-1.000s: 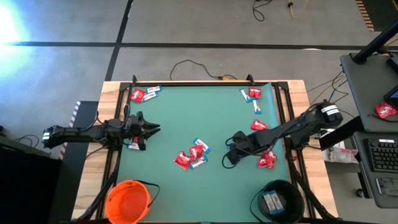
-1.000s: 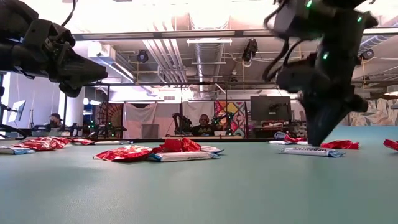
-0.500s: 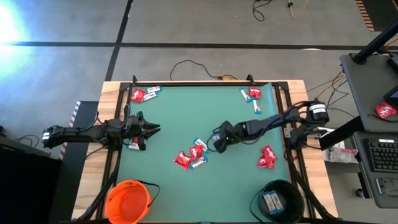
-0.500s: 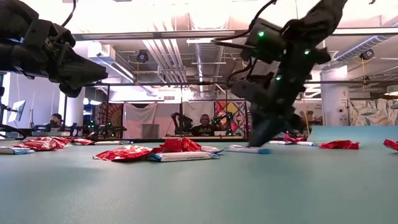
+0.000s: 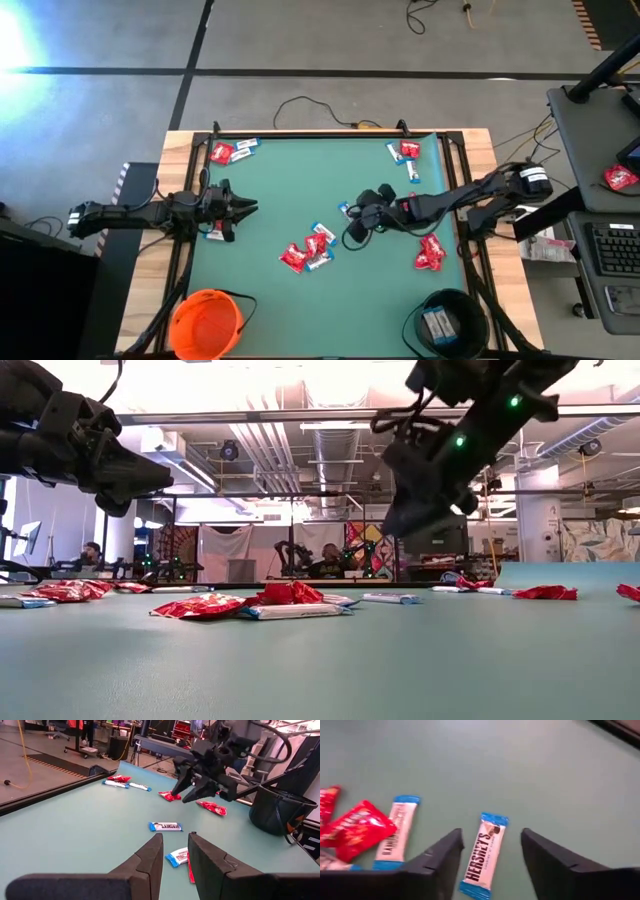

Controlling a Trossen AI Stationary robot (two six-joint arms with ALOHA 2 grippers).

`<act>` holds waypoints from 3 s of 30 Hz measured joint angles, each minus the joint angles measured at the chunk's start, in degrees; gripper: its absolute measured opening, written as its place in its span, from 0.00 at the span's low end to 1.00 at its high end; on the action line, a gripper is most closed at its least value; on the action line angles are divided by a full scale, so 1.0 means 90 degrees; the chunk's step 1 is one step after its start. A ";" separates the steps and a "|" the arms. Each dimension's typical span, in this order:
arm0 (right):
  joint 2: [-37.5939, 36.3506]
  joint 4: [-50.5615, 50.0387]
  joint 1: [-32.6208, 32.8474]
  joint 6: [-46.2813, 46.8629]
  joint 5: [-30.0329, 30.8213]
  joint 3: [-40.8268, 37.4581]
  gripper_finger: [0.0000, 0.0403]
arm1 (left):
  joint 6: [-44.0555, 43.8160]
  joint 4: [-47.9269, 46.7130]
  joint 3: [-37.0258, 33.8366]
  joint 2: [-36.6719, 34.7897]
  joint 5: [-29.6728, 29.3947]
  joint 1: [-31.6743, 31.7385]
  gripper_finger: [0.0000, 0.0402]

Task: Sort candy by brand, put in halloween buckets
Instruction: Put the white chocolate into the black bucket

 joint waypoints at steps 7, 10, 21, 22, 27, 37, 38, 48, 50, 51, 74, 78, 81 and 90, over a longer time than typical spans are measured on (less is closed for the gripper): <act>0.0971 0.0929 0.0008 0.0410 0.0024 -0.0163 0.72 | -0.0001 0.0005 -0.0001 0.0022 -0.0001 0.0000 0.19; 0.1511 0.1630 -0.0018 0.0390 0.0010 -0.0168 0.73 | 0.0000 0.0019 0.0000 0.0046 -0.0001 0.0000 0.19; 0.2555 0.2890 -0.0081 0.0408 0.0813 -0.0249 0.60 | 0.0000 0.0002 -0.0002 0.0061 -0.0001 0.0000 0.19; 0.2597 0.3015 -0.0049 0.0387 0.0902 -0.0287 0.58 | 0.0000 0.0005 -0.0002 0.0061 -0.0001 0.0000 0.19; 0.2795 0.3937 0.0106 0.0399 0.1282 -0.0702 0.51 | 0.0000 -0.0006 0.0000 0.0072 0.0000 -0.0002 0.19; 0.3451 0.5084 0.0118 -0.0073 0.1277 -0.1081 0.45 | 0.0000 0.0000 -0.0002 0.0102 0.0001 0.0000 0.19; 0.3524 0.5088 0.0118 -0.0118 0.1277 -0.1083 0.44 | 0.0000 0.0002 -0.0001 0.0104 0.0001 0.0000 0.19; 0.3943 0.5288 0.0121 -0.0415 0.1243 -0.1076 0.32 | 0.0000 0.0002 0.0000 0.0104 0.0001 -0.0001 0.19; 0.3831 0.5223 0.0115 -0.0597 0.1139 -0.1079 0.29 | 0.0000 0.0001 0.0000 0.0104 0.0001 -0.0002 0.19; 0.3740 0.5176 0.0110 -0.0704 0.1068 -0.1083 0.28 | 0.0000 0.0003 0.0000 0.0104 -0.0001 0.0000 0.19; -0.1070 -0.1770 0.0271 -0.0342 -0.2749 0.0670 0.28 | -0.0002 0.0005 -0.0002 0.0112 0.0001 0.0000 0.19; -0.1466 -0.3151 0.0701 0.0360 -0.3646 0.1625 0.27 | 0.0000 0.0002 0.0000 0.0114 0.0001 -0.0002 0.19; -0.1601 -0.4378 0.1139 0.1128 -0.4161 0.2321 0.28 | 0.0000 0.0002 -0.0001 0.0113 0.0001 -0.0001 0.19; -0.1646 -0.5998 0.3214 0.2965 -0.4776 0.2749 0.27 | 0.0000 0.0005 -0.0002 0.0119 -0.0001 -0.0002 0.19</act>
